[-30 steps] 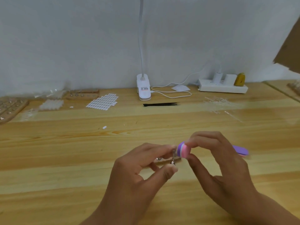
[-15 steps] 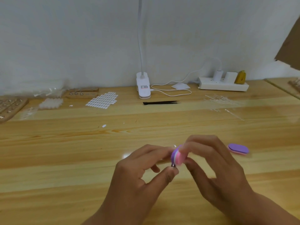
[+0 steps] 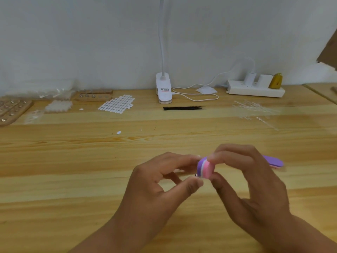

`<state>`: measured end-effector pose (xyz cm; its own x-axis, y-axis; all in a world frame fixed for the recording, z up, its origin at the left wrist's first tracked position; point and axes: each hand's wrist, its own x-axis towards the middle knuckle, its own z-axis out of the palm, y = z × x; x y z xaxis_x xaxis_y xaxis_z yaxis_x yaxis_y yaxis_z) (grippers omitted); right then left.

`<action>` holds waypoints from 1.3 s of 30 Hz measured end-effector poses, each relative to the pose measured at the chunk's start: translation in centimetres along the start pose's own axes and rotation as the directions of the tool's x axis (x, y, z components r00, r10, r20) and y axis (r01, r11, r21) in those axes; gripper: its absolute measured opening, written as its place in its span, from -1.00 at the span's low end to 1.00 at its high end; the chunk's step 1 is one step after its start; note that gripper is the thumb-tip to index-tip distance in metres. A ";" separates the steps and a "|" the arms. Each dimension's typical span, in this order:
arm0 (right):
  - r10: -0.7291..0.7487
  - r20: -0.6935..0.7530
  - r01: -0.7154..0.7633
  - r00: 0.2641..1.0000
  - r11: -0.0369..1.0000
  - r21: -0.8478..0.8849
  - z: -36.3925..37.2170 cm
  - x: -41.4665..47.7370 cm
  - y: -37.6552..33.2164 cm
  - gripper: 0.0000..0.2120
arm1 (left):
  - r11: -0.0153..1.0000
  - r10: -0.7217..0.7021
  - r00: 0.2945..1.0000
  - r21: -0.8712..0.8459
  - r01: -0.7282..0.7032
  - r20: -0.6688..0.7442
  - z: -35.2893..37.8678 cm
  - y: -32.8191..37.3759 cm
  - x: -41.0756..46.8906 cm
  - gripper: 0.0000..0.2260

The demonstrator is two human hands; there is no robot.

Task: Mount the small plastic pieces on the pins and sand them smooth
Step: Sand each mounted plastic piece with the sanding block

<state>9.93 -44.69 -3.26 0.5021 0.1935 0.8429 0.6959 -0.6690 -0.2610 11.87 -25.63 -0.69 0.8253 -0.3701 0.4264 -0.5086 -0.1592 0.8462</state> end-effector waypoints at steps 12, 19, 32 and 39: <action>0.068 0.039 -0.068 0.997 0.998 0.011 -0.1 0.1 0.4 -0.81 | 0.978 -0.119 0.992 -0.169 0.122 0.031 0.0 -0.5 -0.1 -0.76; 0.076 0.044 -0.075 0.996 0.997 -0.020 -0.1 -0.1 0.1 -0.81 | 0.883 -0.196 0.978 -0.420 0.210 0.077 0.2 -0.4 0.0 -0.78; 0.132 0.019 -0.132 0.991 0.991 -0.007 -0.5 0.4 0.3 -0.78 | 0.748 -0.352 0.916 -0.532 0.398 0.191 0.3 -1.4 0.4 -0.76; 0.047 0.020 -0.046 0.999 0.999 -0.018 -0.4 0.2 0.2 -0.73 | 0.745 -0.383 0.903 -0.513 0.426 0.195 0.7 -1.1 0.2 -0.85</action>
<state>9.94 -45.03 -2.99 0.5444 0.1764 0.8201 0.6625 -0.6901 -0.2913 12.39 -26.12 -1.72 0.8922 -0.4516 -0.0012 0.0992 0.1936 0.9761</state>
